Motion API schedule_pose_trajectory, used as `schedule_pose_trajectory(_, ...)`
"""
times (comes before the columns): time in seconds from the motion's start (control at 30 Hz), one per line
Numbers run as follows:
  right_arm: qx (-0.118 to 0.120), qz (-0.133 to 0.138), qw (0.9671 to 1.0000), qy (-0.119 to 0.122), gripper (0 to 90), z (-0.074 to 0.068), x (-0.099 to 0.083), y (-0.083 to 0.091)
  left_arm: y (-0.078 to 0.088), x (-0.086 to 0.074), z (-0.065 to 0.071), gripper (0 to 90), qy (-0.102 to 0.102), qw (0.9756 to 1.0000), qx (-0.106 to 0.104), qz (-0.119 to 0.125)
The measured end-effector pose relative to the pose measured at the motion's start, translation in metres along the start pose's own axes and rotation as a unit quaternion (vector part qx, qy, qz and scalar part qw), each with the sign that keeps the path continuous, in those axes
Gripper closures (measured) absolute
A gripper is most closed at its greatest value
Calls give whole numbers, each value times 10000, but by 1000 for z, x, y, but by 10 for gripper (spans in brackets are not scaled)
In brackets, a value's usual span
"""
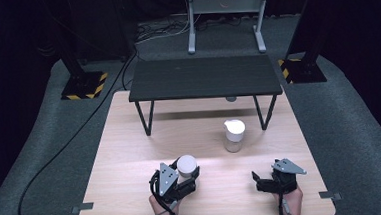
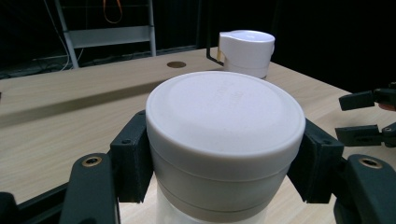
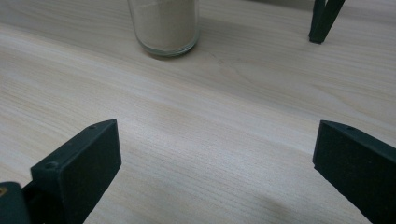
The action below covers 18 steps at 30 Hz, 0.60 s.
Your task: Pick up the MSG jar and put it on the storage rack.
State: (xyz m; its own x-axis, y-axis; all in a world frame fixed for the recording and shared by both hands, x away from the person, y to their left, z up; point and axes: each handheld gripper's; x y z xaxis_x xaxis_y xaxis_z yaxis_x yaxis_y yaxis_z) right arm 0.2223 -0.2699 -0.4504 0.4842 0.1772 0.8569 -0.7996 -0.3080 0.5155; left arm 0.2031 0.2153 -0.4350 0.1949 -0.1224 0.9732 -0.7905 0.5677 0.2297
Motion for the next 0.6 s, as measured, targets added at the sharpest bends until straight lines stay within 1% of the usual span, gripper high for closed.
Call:
schedule_pose_trajectory(0.37,-3,0,10000,11,0,0,0,0,0,12,-11,340,-40,10000,23,12)
schedule_pose_trajectory(0.57,4,12,10000,11,0,0,0,0,0,17,-18,341,26,10000,24,18)
schedule_pose_trajectory(0.6,6,9,10000,10,0,0,0,0,-1,18,-19,341,13,10000,30,18)
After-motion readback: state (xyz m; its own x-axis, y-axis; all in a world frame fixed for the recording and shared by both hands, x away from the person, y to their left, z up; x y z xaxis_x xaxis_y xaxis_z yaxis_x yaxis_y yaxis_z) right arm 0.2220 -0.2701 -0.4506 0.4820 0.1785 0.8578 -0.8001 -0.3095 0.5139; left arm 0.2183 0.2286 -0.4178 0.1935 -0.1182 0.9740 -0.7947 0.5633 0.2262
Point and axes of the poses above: each handheld gripper's, and its own axes: y roughly backward along the jaws, x roughly out of its top, z roughly to its right, and after that the axes turned 2 degrees about -y, right-handed
